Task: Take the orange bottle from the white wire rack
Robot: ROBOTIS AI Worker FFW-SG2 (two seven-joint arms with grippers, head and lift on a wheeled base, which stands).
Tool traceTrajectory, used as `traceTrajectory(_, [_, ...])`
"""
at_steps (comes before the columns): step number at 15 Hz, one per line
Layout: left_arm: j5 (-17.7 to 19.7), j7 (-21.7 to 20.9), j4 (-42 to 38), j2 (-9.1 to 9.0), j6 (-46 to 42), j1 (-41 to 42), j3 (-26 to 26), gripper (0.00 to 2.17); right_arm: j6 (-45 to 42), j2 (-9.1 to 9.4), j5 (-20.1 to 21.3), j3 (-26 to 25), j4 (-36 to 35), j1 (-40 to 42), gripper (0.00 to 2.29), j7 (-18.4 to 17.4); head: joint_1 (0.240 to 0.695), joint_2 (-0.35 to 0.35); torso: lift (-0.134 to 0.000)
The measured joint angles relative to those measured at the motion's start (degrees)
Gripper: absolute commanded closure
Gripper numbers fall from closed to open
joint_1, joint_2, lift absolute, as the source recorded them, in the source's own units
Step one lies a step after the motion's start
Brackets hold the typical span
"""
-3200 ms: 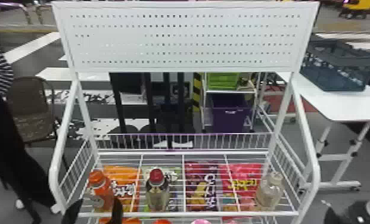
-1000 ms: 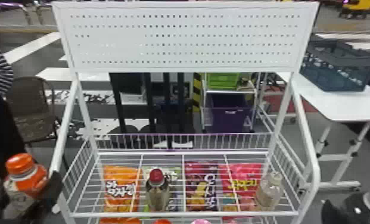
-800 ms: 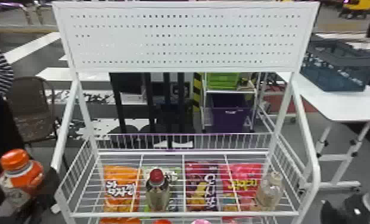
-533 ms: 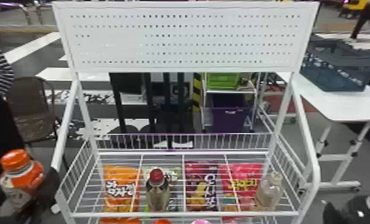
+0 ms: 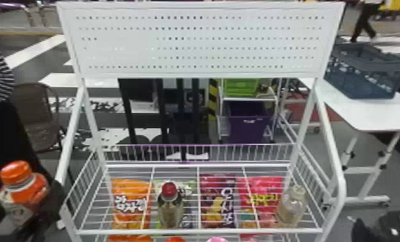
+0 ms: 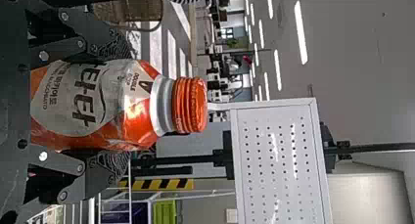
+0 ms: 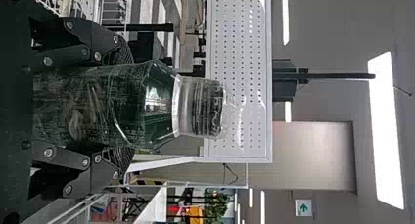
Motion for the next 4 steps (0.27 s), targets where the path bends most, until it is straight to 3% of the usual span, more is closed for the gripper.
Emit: traceTrajectory(4, [0.0,0.0,-0.2,-0.06,0.0,0.0,-0.1,2.15,-0.2,0.00,0.0,-0.1,-0.2,0.2,1.01,0.0,0.499,0.000,0.000])
